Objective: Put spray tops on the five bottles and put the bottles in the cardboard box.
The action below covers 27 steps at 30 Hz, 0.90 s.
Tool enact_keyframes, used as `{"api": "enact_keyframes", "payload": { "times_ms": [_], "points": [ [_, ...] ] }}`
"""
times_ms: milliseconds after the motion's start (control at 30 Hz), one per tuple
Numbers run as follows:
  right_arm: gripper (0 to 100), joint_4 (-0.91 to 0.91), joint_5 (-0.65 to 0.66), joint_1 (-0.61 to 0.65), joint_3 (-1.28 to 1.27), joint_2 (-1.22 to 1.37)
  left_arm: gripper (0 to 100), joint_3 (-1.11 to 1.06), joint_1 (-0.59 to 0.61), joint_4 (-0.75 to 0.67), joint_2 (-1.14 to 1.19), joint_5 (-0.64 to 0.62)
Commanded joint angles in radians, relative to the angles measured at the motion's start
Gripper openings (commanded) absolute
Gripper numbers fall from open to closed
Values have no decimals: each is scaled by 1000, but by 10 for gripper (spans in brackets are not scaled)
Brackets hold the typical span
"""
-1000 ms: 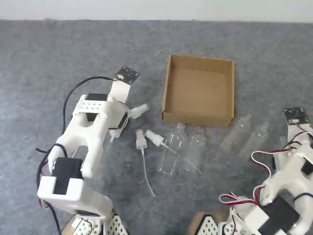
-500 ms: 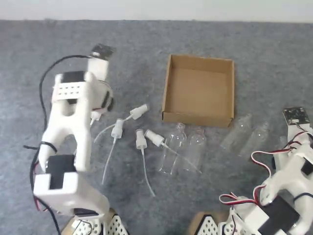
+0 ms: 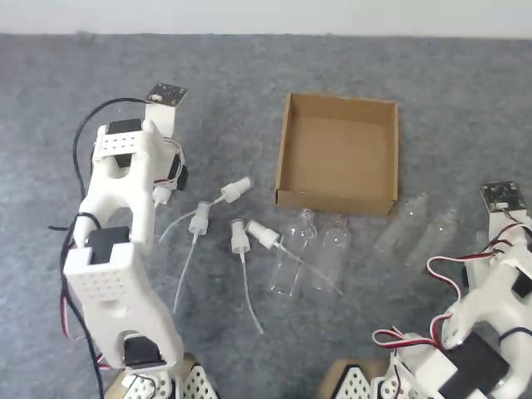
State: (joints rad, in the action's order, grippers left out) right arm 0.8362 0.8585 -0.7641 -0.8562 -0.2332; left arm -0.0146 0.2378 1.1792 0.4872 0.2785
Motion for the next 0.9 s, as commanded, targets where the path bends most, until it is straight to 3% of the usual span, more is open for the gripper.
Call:
{"api": "enact_keyframes", "payload": {
  "times_ms": [0, 233, 500, 700, 867],
  "points": [
    [49, 4, 14, -18, -15, 10, 87, 50, -2, -11, 5, 14],
    [49, 2, 14, -15, -15, 1, 9, 51, 5, 6, -41, 6],
    [49, -5, 9, -10, -6, -2, 11, 2, -14, 153, -451, -92],
    [58, 4, -41, -10, 37, -2, 11, -196, -95, 152, -747, -152],
    [188, 5, -110, -2, 52, -2, 12, -449, -199, 81, -953, -157]
  ]
}}
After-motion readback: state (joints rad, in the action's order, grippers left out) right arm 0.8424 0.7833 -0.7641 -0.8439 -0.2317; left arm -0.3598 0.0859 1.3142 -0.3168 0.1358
